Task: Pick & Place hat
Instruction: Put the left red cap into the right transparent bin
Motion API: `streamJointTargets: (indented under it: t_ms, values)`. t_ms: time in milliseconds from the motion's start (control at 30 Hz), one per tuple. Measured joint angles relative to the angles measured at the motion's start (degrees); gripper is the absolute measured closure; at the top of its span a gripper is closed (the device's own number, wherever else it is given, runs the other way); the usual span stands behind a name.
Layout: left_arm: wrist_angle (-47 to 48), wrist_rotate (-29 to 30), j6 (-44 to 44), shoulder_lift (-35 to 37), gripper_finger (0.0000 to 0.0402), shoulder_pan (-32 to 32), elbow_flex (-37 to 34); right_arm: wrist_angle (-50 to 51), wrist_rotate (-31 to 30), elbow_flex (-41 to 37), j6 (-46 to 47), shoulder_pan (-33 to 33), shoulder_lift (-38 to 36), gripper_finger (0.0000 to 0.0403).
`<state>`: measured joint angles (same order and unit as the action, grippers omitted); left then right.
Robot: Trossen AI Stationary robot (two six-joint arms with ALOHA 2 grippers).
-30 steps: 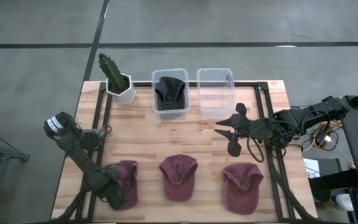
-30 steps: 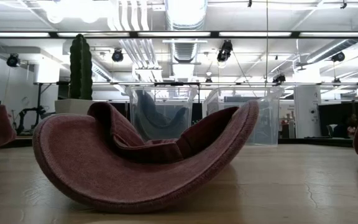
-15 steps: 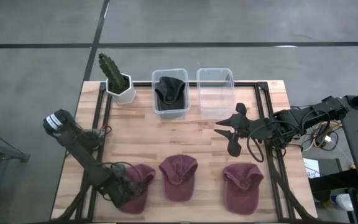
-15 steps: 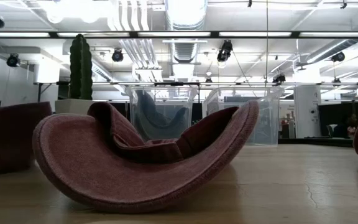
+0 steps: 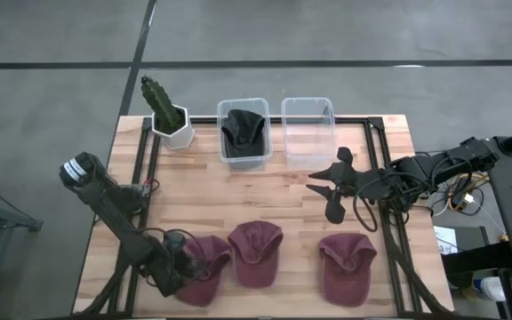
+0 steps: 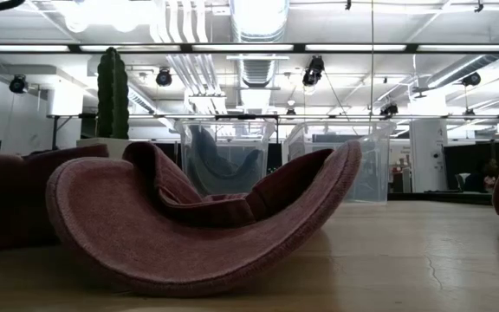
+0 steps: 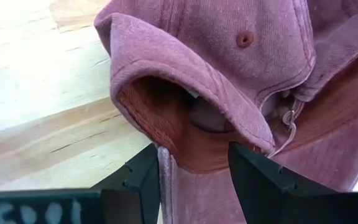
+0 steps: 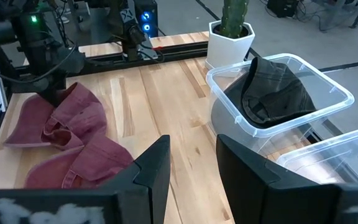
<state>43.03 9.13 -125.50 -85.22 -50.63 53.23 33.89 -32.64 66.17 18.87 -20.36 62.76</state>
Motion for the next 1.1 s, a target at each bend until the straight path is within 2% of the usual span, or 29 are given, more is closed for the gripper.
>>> streamJointTargets:
  t_ms: [633,1100]
  values:
    - [-3.6,0.0,9.7,0.0,0.0232,0.0,0.0,0.0,0.0,0.0,0.4,0.0,0.0,0.0280]
    - [-3.5,-0.1,9.7,0.0,0.0232,0.0,0.0,0.0,0.0,0.0,0.4,0.0,0.0,0.0280]
